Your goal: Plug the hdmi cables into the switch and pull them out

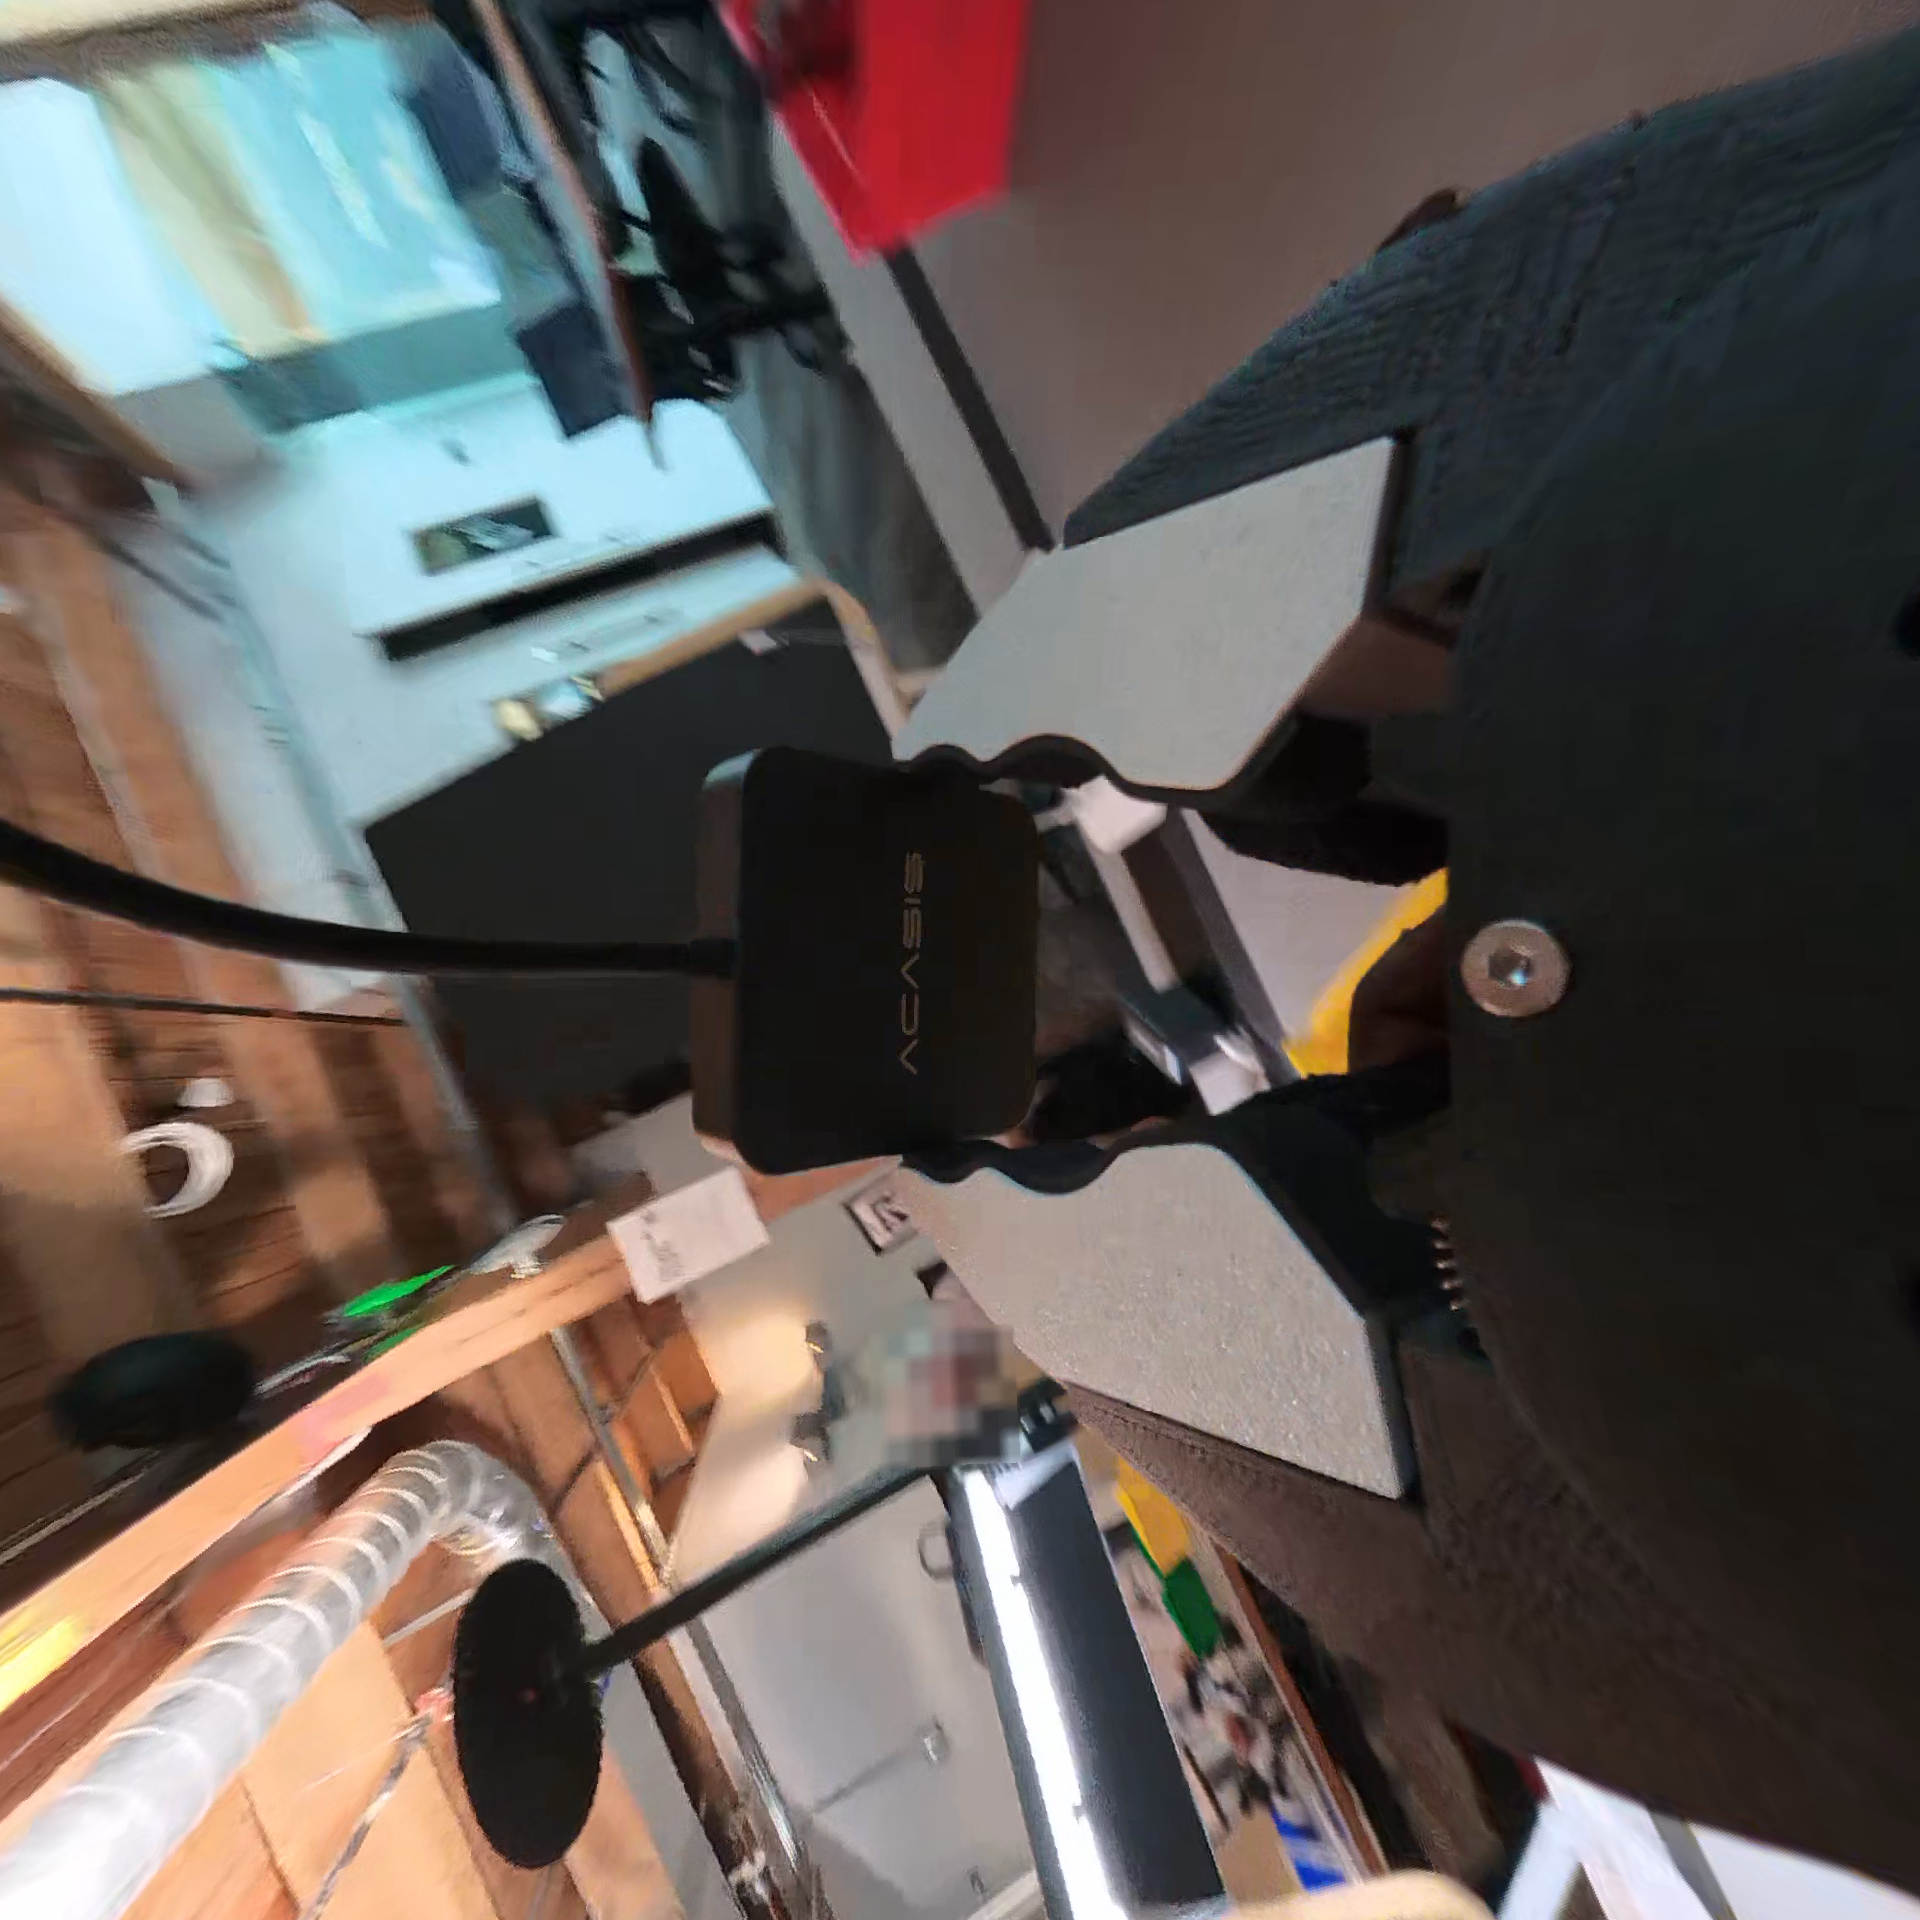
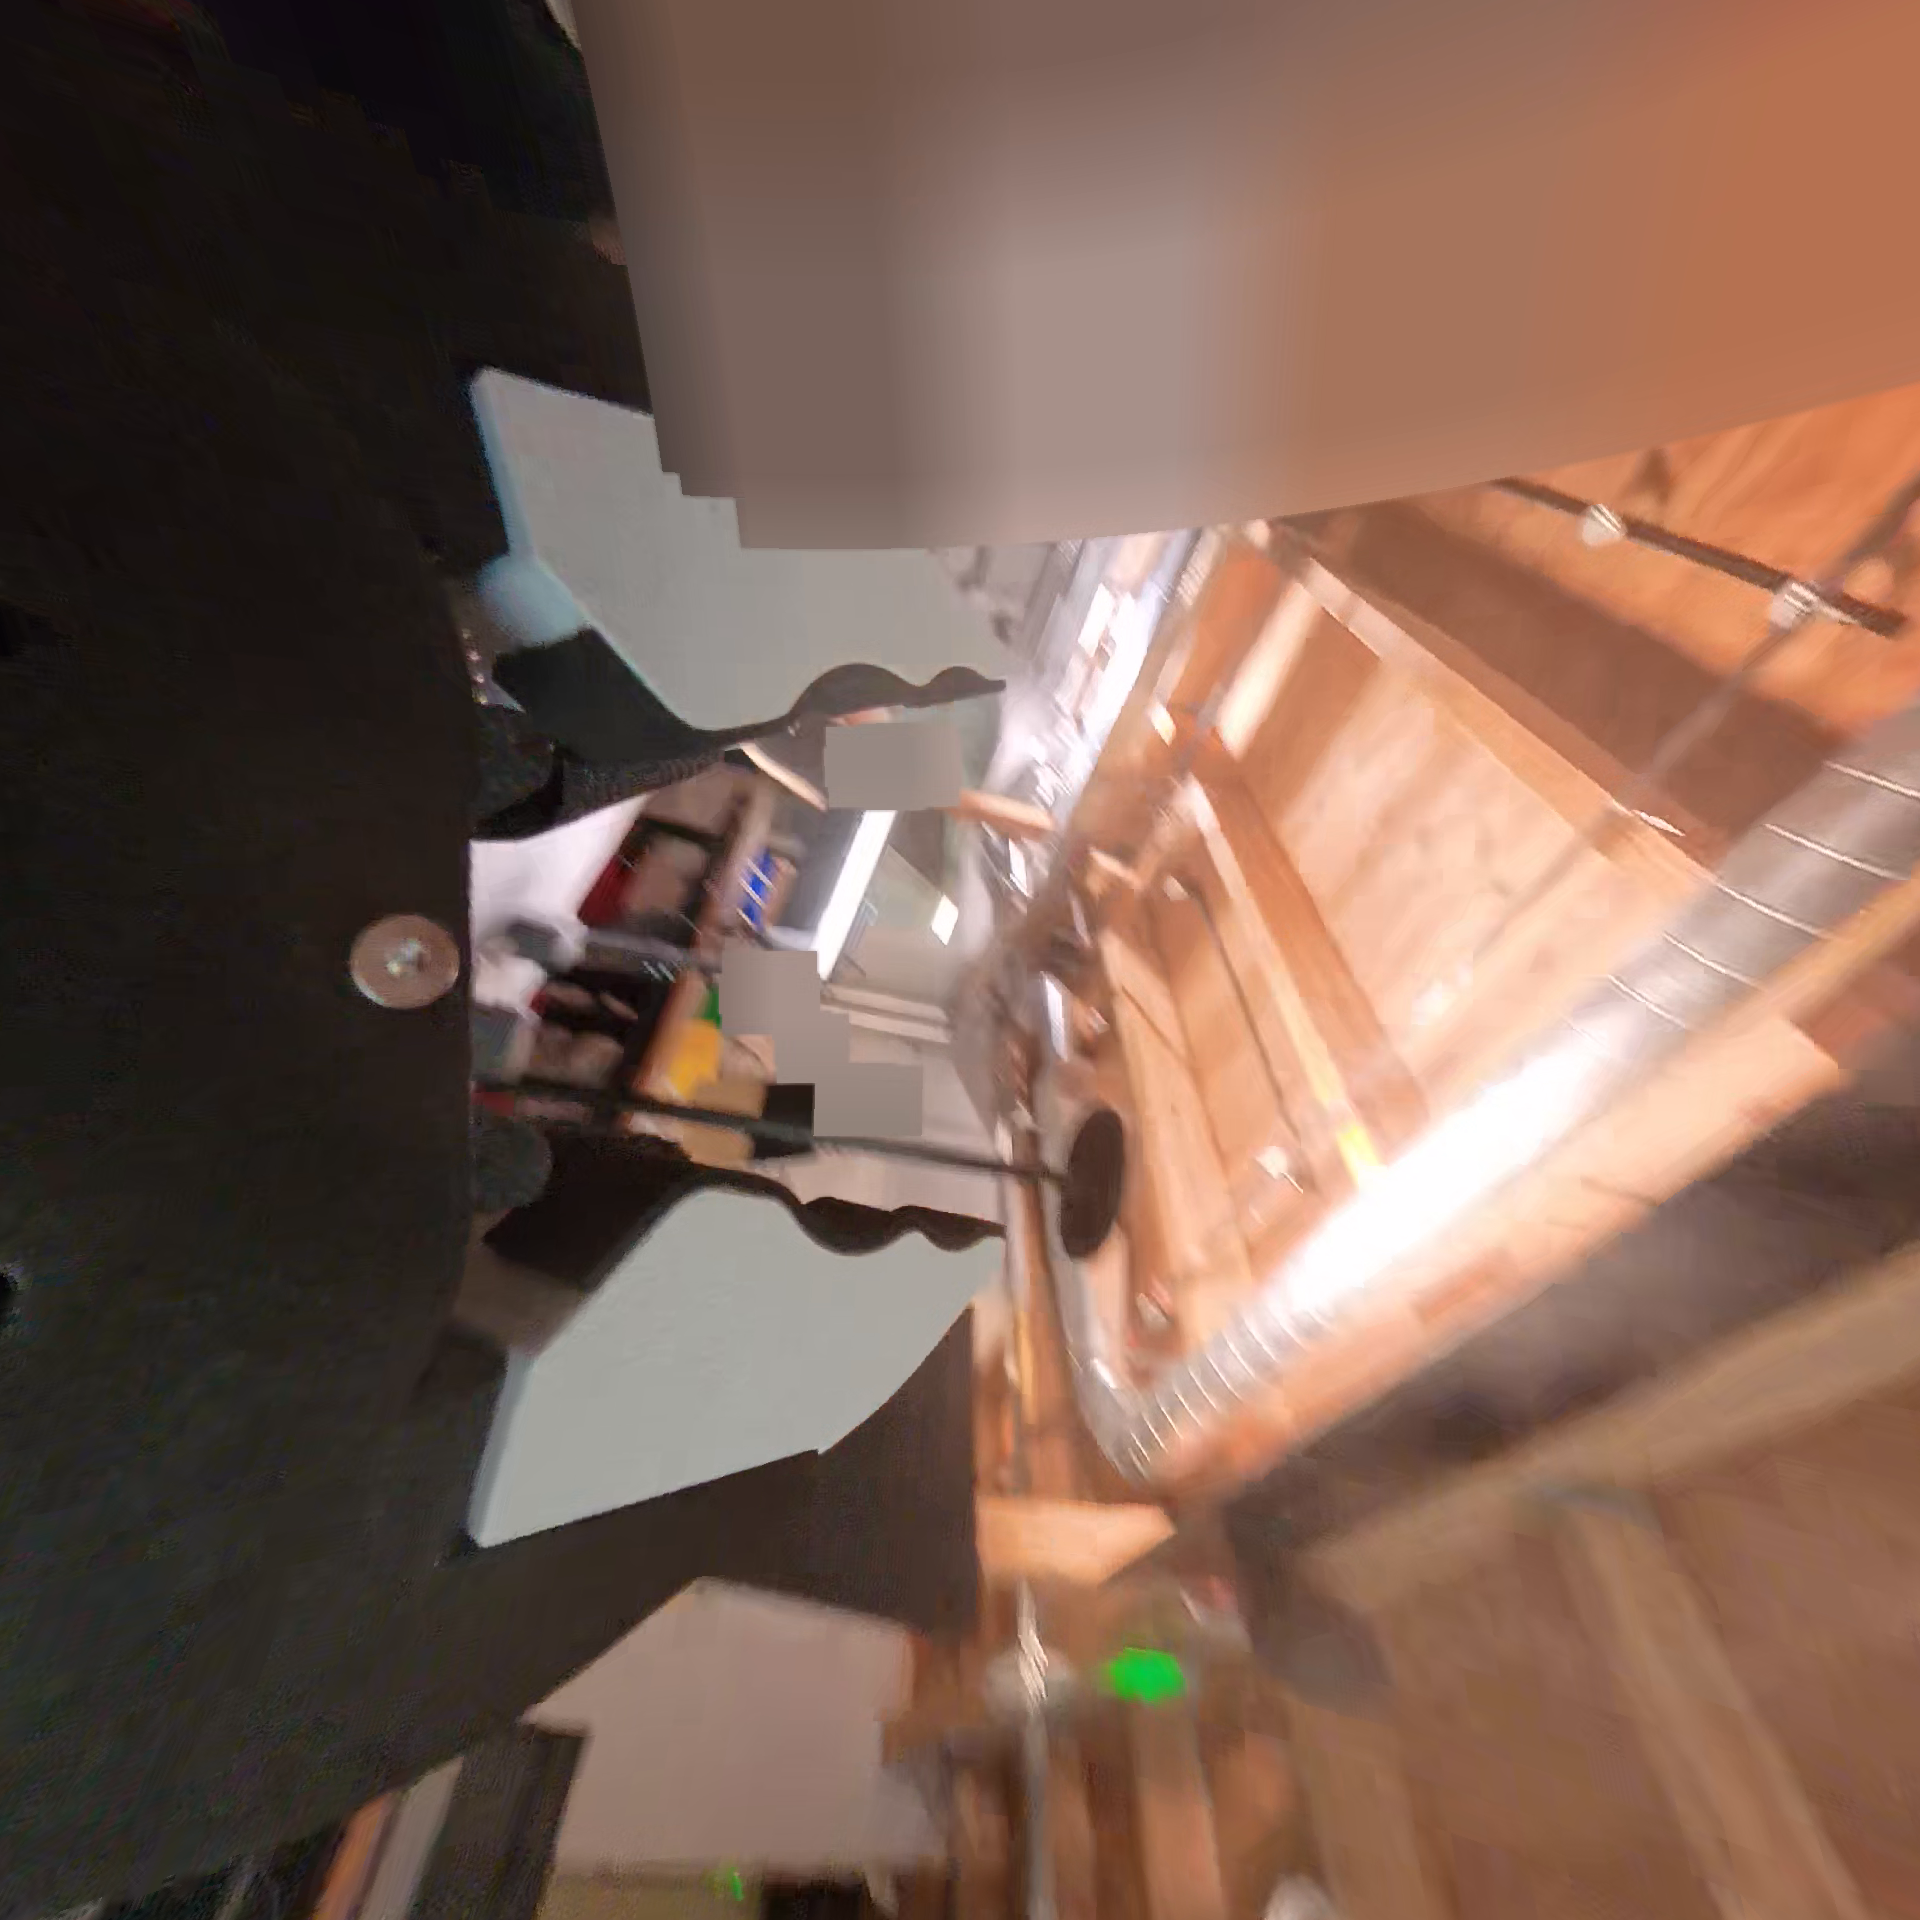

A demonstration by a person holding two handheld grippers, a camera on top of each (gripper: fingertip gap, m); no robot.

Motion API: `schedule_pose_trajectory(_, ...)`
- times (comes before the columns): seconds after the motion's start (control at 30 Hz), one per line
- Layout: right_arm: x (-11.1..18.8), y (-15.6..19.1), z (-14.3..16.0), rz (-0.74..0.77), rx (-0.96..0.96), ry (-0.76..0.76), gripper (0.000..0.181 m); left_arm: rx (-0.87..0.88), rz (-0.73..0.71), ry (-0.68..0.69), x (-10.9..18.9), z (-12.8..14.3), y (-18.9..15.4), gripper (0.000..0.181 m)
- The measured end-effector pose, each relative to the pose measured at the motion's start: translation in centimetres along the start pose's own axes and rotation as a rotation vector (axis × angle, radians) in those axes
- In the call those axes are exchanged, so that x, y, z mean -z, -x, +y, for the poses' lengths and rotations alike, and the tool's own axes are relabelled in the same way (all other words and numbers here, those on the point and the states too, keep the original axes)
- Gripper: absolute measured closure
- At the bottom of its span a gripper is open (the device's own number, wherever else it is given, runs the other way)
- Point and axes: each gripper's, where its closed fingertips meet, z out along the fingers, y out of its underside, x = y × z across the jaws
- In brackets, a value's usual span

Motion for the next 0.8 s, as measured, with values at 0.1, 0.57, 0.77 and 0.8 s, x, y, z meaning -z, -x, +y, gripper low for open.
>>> schedule_pose_trajectory(0.1, -1.7, 4.9, 5.7, -0.194, -0.071, 0.189, 0.088, 0.173, 0.109, -0.139, -0.6, -1.6, -7.3, 0.115)
schedule_pose_trajectory(0.57, -1.2, 9.4, 21.1, -0.300, -0.102, 0.686, 0.156, 0.179, 0.463, -0.024, 0.1, 1.2, -22.5, 0.115)
schedule_pose_trajectory(0.77, -1.7, 6.1, 18.3, -0.207, -0.539, 0.491, 0.167, 0.433, 0.561, -0.085, 0.6, -0.3, -21.8, 0.120)
schedule_pose_trajectory(0.8, -1.7, 5.5, 17.6, -0.200, -0.675, 0.434, 0.167, 0.584, 0.600, -0.054, 0.3, 0.0, -21.6, 0.117)
